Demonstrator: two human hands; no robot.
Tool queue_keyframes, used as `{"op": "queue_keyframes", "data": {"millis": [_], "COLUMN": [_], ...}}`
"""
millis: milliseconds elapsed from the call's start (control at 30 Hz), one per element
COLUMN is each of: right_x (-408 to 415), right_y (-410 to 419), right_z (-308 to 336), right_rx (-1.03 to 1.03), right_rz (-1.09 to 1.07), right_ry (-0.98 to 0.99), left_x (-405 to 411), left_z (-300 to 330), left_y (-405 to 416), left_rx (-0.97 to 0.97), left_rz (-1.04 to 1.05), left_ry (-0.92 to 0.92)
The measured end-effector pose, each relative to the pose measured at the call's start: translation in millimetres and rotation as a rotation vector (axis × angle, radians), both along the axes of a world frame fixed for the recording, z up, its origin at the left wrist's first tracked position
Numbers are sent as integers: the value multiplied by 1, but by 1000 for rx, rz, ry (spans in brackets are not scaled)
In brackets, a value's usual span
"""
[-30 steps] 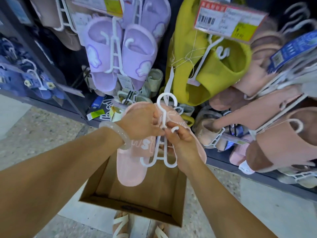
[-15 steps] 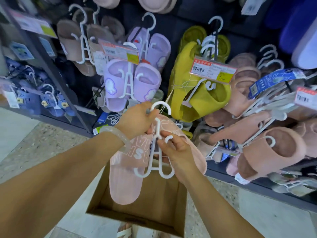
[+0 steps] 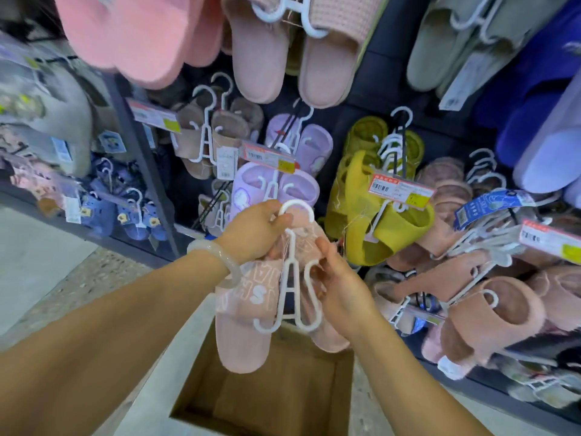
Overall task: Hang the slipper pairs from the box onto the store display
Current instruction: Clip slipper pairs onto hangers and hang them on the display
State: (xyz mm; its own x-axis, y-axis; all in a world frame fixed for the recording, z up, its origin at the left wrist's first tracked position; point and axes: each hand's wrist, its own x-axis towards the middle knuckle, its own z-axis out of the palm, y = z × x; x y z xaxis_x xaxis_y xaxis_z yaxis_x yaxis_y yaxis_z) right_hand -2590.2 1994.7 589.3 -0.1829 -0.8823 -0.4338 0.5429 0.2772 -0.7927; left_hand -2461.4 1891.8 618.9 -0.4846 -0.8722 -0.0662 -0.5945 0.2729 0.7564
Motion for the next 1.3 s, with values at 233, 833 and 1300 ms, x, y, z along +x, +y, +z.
{"op": "queue_keyframes", "data": {"millis": [233, 833, 1300], "right_x": [19, -10, -42], "right_y": [-17, 30, -43], "right_z": [28, 52, 183], "right_rx": [-93, 93, -331], "right_rz": [-26, -49, 173], "right_ry": [-53, 317, 1191], "left_x": [7, 9, -29], "left_z": [21, 54, 111], "left_y": [-3, -22, 0], "left_rx": [-114, 62, -90], "left_rz": [61, 179, -161], "left_ry": [-24, 442, 478]}}
